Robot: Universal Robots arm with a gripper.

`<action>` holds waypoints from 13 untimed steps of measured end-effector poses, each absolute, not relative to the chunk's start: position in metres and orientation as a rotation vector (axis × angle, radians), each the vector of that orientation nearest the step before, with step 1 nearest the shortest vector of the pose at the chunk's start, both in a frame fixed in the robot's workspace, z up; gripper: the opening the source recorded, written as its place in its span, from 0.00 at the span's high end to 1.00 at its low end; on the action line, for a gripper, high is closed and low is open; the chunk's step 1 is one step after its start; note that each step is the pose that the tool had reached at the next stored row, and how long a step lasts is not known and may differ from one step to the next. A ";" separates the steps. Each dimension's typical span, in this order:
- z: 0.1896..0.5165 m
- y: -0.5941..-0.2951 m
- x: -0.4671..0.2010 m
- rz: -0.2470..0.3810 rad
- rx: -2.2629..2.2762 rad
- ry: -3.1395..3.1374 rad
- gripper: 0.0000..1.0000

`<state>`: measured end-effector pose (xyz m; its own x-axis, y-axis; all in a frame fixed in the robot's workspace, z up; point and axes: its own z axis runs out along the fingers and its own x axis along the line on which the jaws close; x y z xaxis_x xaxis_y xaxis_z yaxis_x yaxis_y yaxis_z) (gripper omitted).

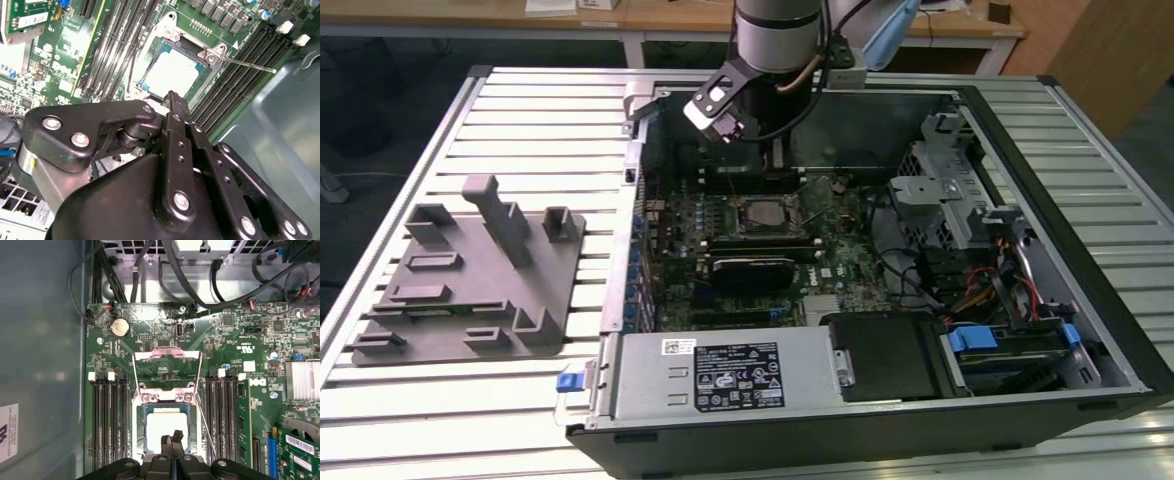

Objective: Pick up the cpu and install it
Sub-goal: 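Place the cpu into insertion slot, then close the cpu cover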

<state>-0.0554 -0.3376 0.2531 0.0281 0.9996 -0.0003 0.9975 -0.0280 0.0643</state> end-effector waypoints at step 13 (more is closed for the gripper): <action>0.253 -0.338 -0.055 0.069 2.218 2.157 0.89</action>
<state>-0.0547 -0.3376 0.2532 0.0282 0.9996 -0.0008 0.9975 -0.0280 0.0643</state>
